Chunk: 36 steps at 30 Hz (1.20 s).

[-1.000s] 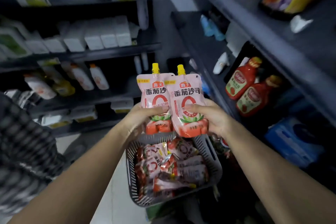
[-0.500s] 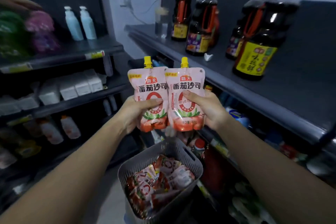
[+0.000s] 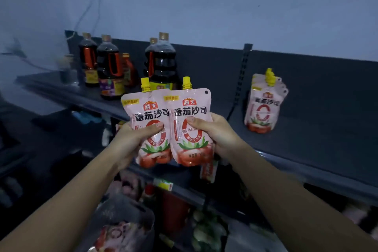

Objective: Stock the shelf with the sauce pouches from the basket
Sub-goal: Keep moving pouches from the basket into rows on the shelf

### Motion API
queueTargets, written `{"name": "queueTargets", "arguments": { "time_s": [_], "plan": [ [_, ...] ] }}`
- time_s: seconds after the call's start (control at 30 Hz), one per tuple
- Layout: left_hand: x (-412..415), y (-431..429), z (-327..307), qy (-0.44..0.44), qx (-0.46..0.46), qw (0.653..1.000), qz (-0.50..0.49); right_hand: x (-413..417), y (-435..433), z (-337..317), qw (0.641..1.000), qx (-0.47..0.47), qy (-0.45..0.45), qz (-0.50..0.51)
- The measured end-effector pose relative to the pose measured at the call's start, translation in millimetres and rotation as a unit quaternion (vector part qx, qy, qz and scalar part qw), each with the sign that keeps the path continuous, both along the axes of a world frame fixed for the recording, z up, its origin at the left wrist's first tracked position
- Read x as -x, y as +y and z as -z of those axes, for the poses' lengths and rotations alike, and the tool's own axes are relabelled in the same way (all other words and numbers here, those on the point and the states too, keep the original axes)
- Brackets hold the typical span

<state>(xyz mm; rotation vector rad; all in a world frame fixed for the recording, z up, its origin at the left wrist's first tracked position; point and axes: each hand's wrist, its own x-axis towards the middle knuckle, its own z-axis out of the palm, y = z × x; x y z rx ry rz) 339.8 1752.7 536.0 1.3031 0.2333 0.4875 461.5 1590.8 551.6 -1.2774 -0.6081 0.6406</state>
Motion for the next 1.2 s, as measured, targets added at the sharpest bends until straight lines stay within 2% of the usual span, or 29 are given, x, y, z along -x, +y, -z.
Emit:
{"name": "queueTargets", "arguments": {
  "time_s": [0.23, 0.43, 0.67, 0.87, 1.03, 1.2],
  "plan": [
    [-84.9, -95.8, -18.5, 0.008, -0.033, 0.997, 0.072, -55.0, -115.2, -17.9, 0.995, 0.008, -0.011, 0.102],
    [-156.6, -195.8, -19.1, 0.020, -0.011, 0.989, 0.143, -103.6, -227.5, -22.4, 0.983, 0.036, -0.053, 0.172],
    [-216.7, -273.6, -7.7, 0.021, 0.035, 0.984, 0.175, -147.0, -319.5, -4.0, 0.966, 0.032, -0.043, 0.254],
    [-258.0, -292.5, -10.9, 0.069, -0.058, 0.973, 0.211, -177.2, -347.5, 1.5, 0.956, 0.036, -0.031, 0.289],
    [-289.1, -278.5, -6.3, 0.078, -0.048, 0.971, 0.222, -200.3, -345.2, 1.7, 0.959, 0.042, -0.032, 0.278],
    [-305.1, -255.2, -9.6, 0.079, -0.103, 0.962, 0.239, -227.8, -331.1, 5.0, 0.955, 0.069, -0.048, 0.285]
  ]
}}
